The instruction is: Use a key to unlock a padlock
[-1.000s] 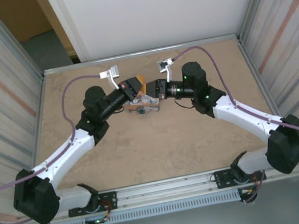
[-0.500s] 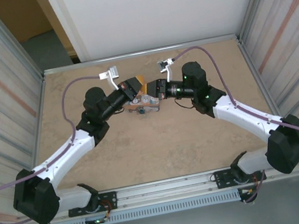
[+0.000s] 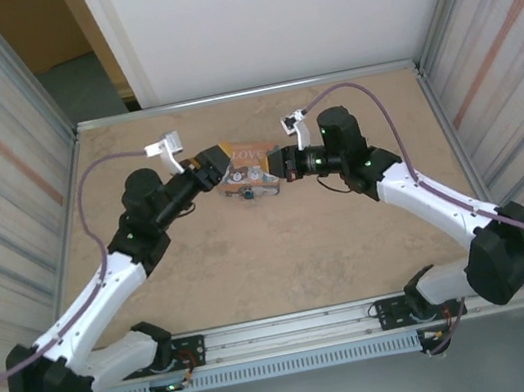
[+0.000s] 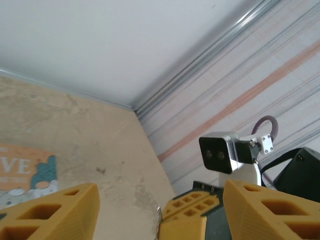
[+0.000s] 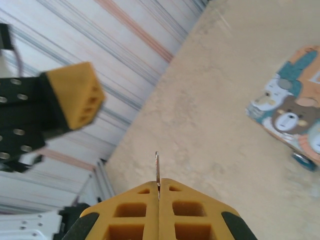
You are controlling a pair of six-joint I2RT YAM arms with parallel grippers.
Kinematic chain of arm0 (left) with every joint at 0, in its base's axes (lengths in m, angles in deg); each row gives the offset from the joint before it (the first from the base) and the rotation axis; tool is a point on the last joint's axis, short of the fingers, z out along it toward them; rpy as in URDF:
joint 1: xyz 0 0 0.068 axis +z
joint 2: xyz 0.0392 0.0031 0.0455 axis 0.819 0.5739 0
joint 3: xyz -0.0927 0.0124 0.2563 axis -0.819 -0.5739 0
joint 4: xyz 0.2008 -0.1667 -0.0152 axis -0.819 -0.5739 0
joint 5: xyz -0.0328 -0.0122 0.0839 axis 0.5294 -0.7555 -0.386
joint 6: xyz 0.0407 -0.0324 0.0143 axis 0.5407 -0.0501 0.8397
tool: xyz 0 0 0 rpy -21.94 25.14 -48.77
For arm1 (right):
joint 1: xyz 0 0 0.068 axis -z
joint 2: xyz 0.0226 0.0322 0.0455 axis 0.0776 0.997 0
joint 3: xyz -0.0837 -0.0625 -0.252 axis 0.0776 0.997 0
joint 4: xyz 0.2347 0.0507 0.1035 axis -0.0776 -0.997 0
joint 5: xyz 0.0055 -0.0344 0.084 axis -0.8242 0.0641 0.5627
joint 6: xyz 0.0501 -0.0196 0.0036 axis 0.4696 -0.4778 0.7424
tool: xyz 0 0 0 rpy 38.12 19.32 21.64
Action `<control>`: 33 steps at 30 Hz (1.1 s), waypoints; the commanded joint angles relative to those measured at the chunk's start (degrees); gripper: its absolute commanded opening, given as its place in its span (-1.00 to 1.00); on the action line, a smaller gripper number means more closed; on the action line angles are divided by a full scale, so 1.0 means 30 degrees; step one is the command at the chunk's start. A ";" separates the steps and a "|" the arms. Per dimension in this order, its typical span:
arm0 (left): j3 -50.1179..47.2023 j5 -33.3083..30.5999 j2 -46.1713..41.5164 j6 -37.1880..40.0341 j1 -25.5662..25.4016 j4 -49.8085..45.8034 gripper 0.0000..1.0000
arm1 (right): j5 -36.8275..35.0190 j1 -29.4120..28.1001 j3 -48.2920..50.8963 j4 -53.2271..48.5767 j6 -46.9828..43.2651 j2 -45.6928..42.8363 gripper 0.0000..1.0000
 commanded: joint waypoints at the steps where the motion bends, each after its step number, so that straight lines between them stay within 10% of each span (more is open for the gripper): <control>1: -0.0504 -0.1625 -0.1453 0.2394 0.0103 -0.4084 0.45 | -0.0227 0.0582 -0.1151 -0.3729 -0.3998 0.0003 -1.00; 12: -0.2809 -0.2546 -0.2325 0.4358 0.0140 -0.8796 0.63 | -0.0306 0.1325 -0.3302 -0.7359 -0.9551 0.4045 -1.00; 33: -0.2033 0.0148 0.6322 0.6500 0.0555 -0.4796 0.57 | 0.0291 0.2131 -0.7020 -0.5594 -0.8909 1.1395 -1.00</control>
